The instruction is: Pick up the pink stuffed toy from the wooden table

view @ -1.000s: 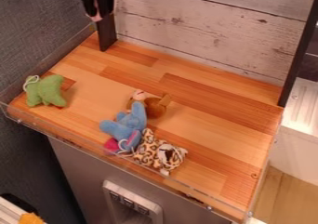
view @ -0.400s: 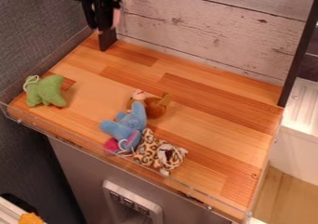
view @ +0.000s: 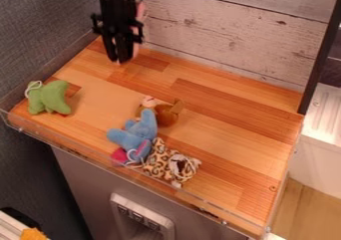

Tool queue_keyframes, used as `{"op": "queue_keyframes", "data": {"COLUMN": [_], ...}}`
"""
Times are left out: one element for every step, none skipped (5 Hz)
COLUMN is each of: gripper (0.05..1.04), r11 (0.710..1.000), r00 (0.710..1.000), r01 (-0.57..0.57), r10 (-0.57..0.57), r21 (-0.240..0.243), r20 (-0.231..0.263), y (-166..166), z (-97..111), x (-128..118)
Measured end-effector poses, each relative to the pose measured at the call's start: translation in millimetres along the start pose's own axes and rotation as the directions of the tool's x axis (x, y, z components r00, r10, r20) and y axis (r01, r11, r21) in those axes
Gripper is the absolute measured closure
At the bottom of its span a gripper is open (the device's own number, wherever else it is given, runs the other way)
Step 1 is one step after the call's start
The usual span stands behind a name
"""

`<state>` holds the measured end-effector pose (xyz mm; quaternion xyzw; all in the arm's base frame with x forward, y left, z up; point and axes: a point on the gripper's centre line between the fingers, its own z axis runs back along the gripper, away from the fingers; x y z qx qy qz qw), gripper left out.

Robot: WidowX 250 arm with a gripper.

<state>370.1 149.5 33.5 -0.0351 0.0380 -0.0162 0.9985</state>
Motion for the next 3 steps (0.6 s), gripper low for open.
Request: {"op": "queue_keyframes", "data": {"gripper": [0.84, 0.763, 0.493], "r11": [0.997, 0.993, 0.994], "r00": [0.997, 0.993, 0.993], "r01": [-0.077, -0.115, -0.111], "r10": [0.077, 0.115, 0.111], "r21": [-0.007, -0.003, 0.0], "r20": [0.008, 0.021, 0.034], "y": [1.7, 4.4, 7.0], "z": [-19.7, -21.7, -22.1], "x": [5.7, 9.8, 17.5]}}
